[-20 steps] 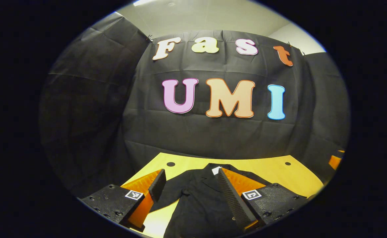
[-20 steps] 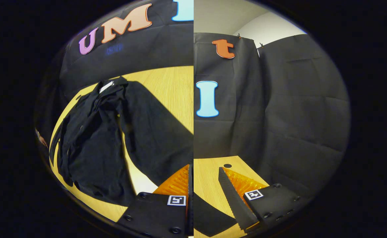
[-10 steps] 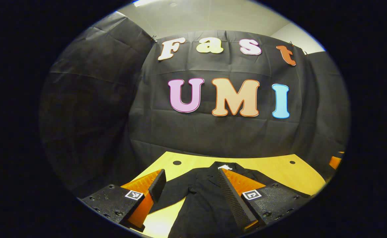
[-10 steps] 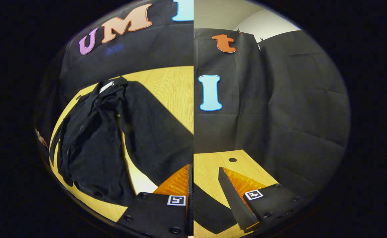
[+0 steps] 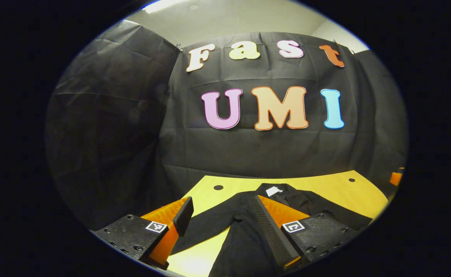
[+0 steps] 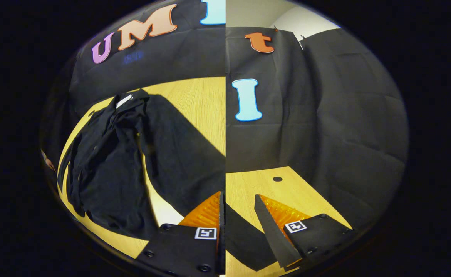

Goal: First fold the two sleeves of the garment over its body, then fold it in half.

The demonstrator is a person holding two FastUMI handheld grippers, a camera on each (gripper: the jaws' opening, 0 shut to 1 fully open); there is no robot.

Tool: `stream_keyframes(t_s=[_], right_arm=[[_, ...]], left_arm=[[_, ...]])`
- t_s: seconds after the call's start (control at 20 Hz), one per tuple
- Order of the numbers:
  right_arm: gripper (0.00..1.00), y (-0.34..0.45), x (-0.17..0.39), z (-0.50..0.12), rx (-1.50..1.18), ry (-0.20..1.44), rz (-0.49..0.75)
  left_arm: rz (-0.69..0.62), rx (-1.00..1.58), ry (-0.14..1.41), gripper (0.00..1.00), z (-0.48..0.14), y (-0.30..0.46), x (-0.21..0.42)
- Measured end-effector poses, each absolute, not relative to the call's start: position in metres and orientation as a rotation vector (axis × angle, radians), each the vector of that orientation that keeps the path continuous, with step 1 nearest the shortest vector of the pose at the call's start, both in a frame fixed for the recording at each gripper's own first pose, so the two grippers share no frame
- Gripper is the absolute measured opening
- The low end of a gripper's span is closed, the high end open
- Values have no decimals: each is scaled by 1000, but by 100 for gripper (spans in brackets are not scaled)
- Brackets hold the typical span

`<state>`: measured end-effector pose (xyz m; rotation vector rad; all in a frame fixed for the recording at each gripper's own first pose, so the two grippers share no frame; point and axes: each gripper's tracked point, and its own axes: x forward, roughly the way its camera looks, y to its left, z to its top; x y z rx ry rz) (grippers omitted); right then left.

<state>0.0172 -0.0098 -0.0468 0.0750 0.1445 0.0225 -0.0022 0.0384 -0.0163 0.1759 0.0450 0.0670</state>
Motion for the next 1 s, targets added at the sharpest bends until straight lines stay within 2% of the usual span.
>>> stream_keyframes(t_s=[0.55,1.0], right_arm=[[51,-19,24,-51,77,155,27],[52,-47,25,-93,63,247,-17]], left_arm=[[111,163,39,92,-15,46,-2],[164,123,51,92,-24,65,-12]])
